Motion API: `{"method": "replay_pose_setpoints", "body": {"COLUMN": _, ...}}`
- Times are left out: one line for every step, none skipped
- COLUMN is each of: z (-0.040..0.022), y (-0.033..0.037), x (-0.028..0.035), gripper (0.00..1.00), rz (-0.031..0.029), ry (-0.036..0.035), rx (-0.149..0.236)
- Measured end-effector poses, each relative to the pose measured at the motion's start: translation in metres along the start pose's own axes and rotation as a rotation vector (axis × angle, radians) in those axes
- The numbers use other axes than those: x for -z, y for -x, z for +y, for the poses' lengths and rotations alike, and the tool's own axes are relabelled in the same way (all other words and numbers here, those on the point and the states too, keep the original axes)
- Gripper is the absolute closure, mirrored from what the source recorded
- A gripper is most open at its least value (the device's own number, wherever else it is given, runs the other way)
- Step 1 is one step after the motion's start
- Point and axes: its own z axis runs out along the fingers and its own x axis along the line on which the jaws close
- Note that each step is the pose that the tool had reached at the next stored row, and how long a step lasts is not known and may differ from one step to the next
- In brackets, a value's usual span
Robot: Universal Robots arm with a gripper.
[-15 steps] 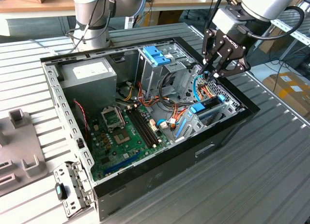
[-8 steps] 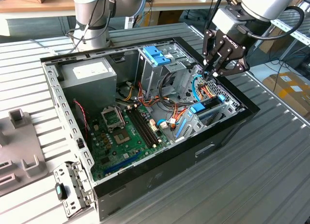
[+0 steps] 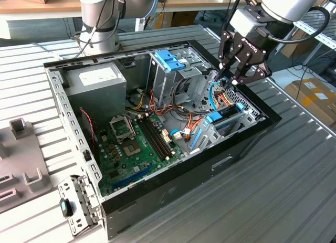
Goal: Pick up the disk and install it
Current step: 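Insert the second disk wire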
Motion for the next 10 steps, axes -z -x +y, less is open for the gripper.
{"method": "replay_pose_setpoints", "body": {"z": 0.0, "y": 0.0, "x": 0.0, "gripper": 0.6, "rz": 0.0, "ry": 0.0, "rx": 0.0}}
{"method": "replay_pose_setpoints", "body": {"z": 0.0001, "y": 0.0, "x": 0.0, "gripper": 0.6, "rz": 0.0, "ry": 0.0, "rx": 0.0}}
{"method": "replay_pose_setpoints", "body": {"z": 0.0002, "y": 0.0001, "x": 0.0007, "gripper": 0.6, "rz": 0.0001, "ry": 0.0, "rx": 0.0}}
{"method": "replay_pose_setpoints", "body": {"z": 0.0002, "y": 0.0002, "x": 0.0017, "gripper": 0.6, "rz": 0.0001, "ry": 0.0, "rx": 0.0}}
{"method": "replay_pose_setpoints", "body": {"z": 0.0002, "y": 0.0003, "x": 0.0025, "gripper": 0.6, "rz": 0.0, "ry": 0.0, "rx": 0.0}}
{"method": "replay_pose_setpoints", "body": {"z": 0.0003, "y": 0.0005, "x": 0.0037, "gripper": 0.6, "rz": 0.0001, "ry": 0.0, "rx": 0.0}}
{"method": "replay_pose_setpoints", "body": {"z": 0.0004, "y": 0.0006, "x": 0.0047, "gripper": 0.6, "rz": 0.0, "ry": 0.0, "rx": 0.0}}
{"method": "replay_pose_setpoints", "body": {"z": 0.0004, "y": 0.0007, "x": 0.0057, "gripper": 0.6, "rz": 0.0, "ry": 0.0, "rx": 0.0}}
{"method": "replay_pose_setpoints", "body": {"z": 0.0005, "y": 0.0008, "x": 0.0066, "gripper": 0.6, "rz": -0.0001, "ry": 0.0, "rx": 0.0}}
{"method": "replay_pose_setpoints", "body": {"z": 0.0005, "y": 0.0008, "x": 0.0071, "gripper": 0.6, "rz": -0.0002, "ry": 0.0, "rx": 0.0}}
